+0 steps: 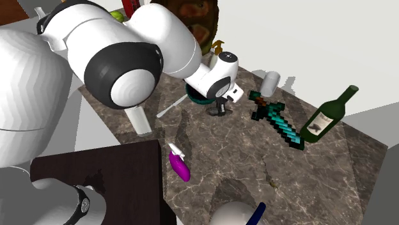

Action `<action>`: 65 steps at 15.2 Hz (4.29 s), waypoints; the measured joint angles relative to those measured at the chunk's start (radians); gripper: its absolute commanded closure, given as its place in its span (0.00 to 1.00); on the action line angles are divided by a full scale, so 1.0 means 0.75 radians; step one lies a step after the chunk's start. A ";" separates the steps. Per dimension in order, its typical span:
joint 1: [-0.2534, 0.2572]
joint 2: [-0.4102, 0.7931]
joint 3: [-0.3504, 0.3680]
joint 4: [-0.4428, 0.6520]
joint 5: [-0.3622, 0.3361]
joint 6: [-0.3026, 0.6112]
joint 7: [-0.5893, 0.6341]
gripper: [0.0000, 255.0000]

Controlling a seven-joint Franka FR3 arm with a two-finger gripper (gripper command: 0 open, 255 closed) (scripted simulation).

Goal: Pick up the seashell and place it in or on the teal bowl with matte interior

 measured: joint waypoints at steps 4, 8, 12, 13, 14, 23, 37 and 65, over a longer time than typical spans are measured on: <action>-0.007 -0.061 0.009 -0.020 0.007 -0.041 -0.001 1.00; -0.014 -0.113 0.017 -0.030 0.014 -0.083 -0.003 1.00; -0.020 -0.173 0.025 -0.045 0.022 -0.128 -0.004 1.00; -0.022 -0.185 0.027 -0.045 0.024 -0.139 -0.005 1.00; -0.022 -0.193 0.029 -0.040 0.025 -0.152 -0.005 1.00; -0.035 -0.302 0.044 -0.044 0.044 -0.257 -0.010 1.00; 0.243 -0.156 0.061 0.237 -0.025 -0.380 0.300 1.00; 0.273 -0.007 0.040 0.268 -0.051 -0.262 0.322 0.00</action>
